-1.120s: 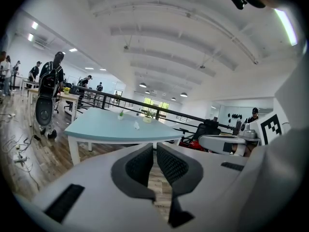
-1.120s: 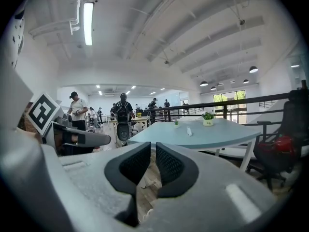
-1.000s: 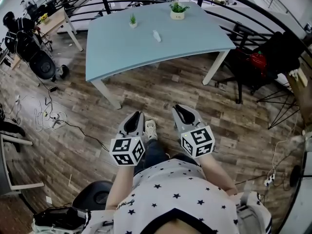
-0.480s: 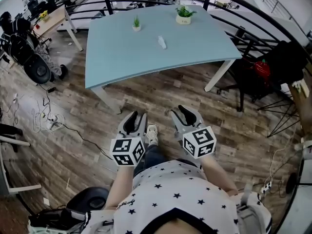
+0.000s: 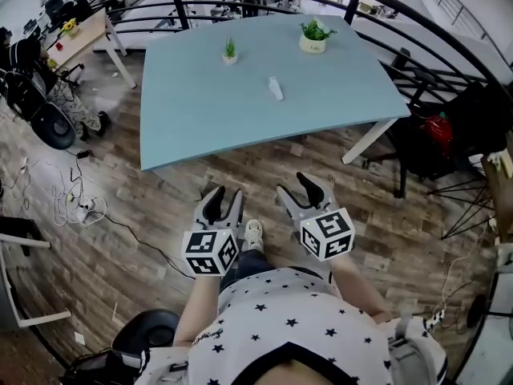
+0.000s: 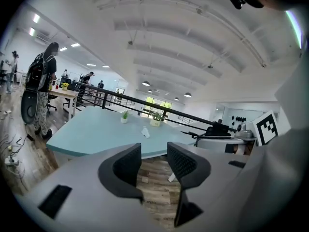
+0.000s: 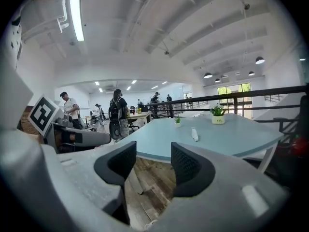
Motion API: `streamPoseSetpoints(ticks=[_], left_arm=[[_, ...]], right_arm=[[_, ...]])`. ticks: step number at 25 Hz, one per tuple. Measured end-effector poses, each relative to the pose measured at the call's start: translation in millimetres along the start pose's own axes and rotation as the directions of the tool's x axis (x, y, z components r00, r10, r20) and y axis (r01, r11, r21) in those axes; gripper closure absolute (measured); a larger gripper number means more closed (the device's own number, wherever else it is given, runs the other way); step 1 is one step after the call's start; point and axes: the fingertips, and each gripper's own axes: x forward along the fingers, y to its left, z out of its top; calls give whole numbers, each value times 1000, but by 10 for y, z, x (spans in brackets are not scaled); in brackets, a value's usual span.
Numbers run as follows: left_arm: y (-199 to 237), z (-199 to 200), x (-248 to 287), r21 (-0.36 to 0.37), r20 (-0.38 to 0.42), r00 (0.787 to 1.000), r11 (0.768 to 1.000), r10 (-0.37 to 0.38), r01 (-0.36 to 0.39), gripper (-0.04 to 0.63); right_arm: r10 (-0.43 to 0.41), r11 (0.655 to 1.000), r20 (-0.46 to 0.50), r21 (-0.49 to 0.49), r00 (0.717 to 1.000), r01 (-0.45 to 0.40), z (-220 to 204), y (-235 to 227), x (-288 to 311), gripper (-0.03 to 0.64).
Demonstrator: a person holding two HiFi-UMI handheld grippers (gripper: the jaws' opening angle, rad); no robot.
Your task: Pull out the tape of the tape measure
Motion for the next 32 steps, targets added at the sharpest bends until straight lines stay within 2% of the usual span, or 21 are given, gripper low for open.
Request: streamPoseSetpoints(ticks=[10, 22, 32], left_arm=[[400, 517, 680, 3, 15, 1000, 1000, -16, 16, 439], [850, 905, 1468, 20, -6, 999, 999, -48, 48, 439], [1161, 1071, 1970, 31, -22, 996, 996, -84, 85, 439]], right_arm=[[5, 1000, -4, -3, 1000, -5, 386, -340, 748, 390], [-12, 1000, 8, -9, 1000, 12, 728, -718, 1552, 385], [-47, 999, 4, 8, 999, 47, 799, -961, 2097, 385]])
